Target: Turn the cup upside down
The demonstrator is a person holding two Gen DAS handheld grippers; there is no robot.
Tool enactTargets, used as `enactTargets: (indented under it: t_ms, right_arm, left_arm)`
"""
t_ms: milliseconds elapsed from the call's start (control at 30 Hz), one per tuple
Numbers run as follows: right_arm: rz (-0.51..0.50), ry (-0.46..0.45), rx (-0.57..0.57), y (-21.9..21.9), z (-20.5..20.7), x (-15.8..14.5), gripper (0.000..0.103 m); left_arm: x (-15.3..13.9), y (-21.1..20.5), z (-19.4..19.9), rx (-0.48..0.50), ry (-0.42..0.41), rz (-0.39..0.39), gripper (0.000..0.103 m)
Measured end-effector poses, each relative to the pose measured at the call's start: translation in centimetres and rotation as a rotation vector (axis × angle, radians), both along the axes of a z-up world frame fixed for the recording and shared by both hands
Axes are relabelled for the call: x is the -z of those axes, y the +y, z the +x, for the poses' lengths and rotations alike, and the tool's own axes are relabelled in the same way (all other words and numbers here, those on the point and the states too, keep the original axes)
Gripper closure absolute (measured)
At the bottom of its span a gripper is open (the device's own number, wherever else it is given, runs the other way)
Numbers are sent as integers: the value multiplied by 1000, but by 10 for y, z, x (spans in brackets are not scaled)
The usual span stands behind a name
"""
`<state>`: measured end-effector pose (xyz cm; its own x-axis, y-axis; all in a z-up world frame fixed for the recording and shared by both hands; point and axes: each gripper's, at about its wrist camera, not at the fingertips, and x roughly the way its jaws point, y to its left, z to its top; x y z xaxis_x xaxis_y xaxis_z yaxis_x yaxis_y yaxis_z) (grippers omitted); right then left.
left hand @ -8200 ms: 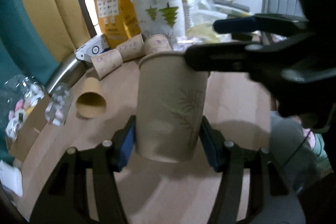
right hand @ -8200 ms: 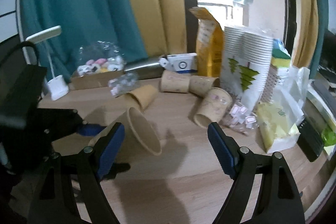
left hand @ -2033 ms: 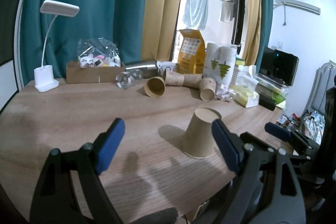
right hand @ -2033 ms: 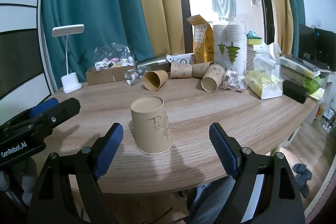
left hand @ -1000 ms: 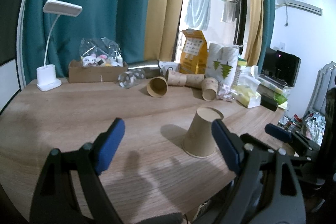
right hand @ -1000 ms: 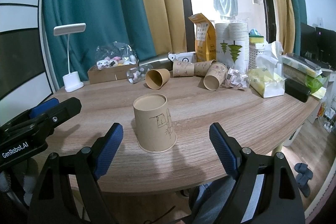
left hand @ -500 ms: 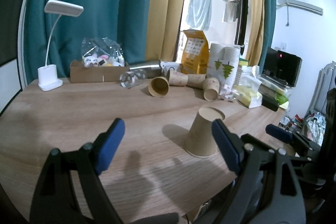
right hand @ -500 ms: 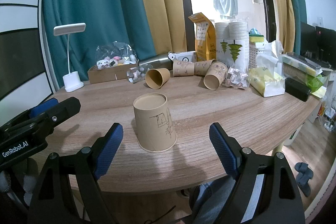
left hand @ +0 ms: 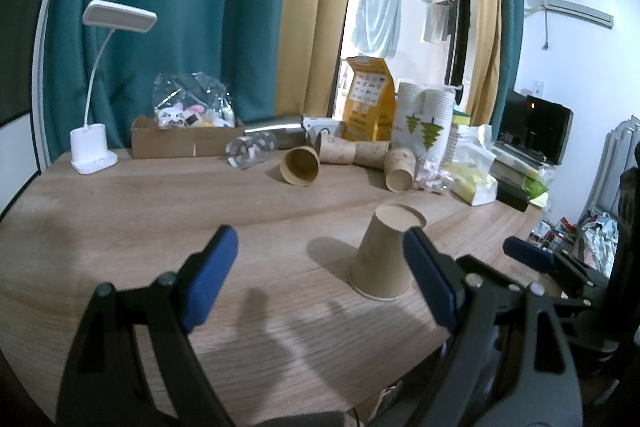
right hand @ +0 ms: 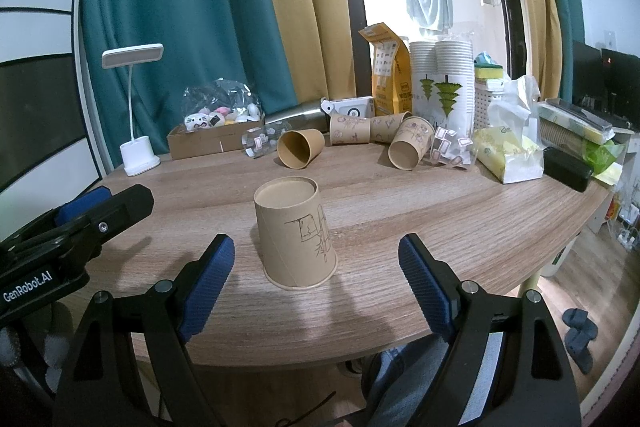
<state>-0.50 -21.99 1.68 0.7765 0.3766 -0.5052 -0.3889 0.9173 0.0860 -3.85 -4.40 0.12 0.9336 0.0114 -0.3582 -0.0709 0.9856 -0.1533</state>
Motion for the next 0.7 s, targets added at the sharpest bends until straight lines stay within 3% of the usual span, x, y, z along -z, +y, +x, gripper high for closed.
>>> enactTargets:
  t_ms: [700]
  right_arm:
    - [1,1,0,-1,0,0,17]
  left_arm:
    - [1,-5,0,7,-2,-1,17]
